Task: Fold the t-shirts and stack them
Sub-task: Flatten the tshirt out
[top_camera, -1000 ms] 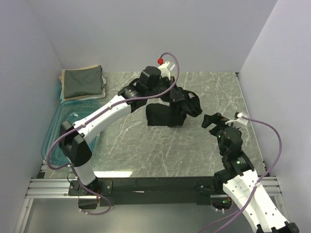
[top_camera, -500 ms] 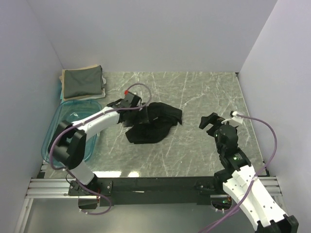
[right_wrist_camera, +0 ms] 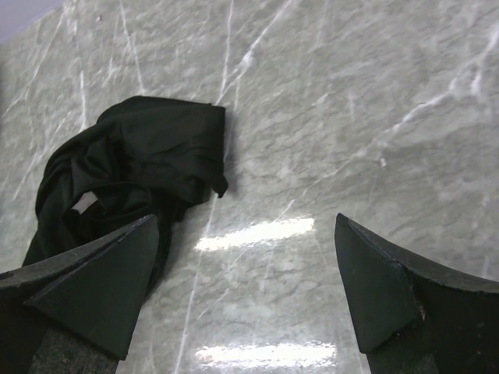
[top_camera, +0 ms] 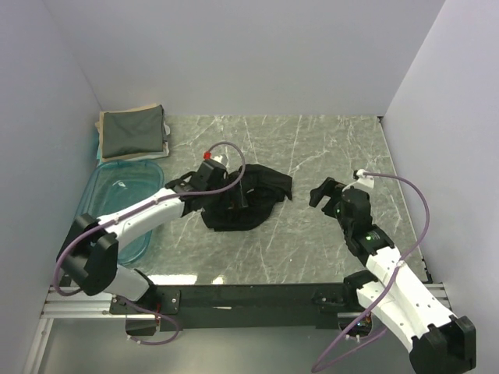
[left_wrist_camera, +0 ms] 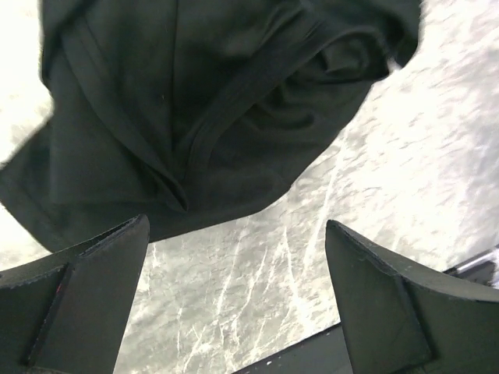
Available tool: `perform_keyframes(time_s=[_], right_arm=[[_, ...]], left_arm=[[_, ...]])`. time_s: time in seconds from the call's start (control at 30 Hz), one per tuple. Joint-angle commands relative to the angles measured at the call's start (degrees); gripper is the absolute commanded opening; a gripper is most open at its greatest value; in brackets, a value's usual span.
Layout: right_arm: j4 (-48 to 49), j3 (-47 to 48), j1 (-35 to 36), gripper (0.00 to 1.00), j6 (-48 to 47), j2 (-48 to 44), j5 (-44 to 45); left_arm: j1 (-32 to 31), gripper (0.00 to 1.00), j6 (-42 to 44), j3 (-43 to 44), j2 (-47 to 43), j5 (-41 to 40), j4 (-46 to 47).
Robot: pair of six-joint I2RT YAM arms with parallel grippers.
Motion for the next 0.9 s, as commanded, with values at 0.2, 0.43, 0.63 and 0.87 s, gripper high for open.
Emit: perform_keyframes(time_s=[0.2, 0.43, 0.63, 0.87], right_arm=[[0.6, 3.5, -0.3, 1.0, 0.3, 1.3, -2.7], [-0.2, 3.0, -0.3, 1.0, -0.2, 0.2, -1.6], [-1.0, 2.4, -0.2, 1.0, -0.7, -2.1, -1.0], [-0.9, 1.8, -0.2, 1.0, -1.4, -3.6, -0.2]], left_arm=[[-0.1, 0.84, -2.1, 2.8, 8.2, -0.7, 1.2], [-3.3, 0.73, -1.0, 6.5, 12.9, -0.1, 2.4], [-3.4, 0.58, -2.4, 9.7, 17.5, -5.6, -0.5], [-3.4, 0.32, -3.9, 14.1, 20.7, -13.4, -6.6]])
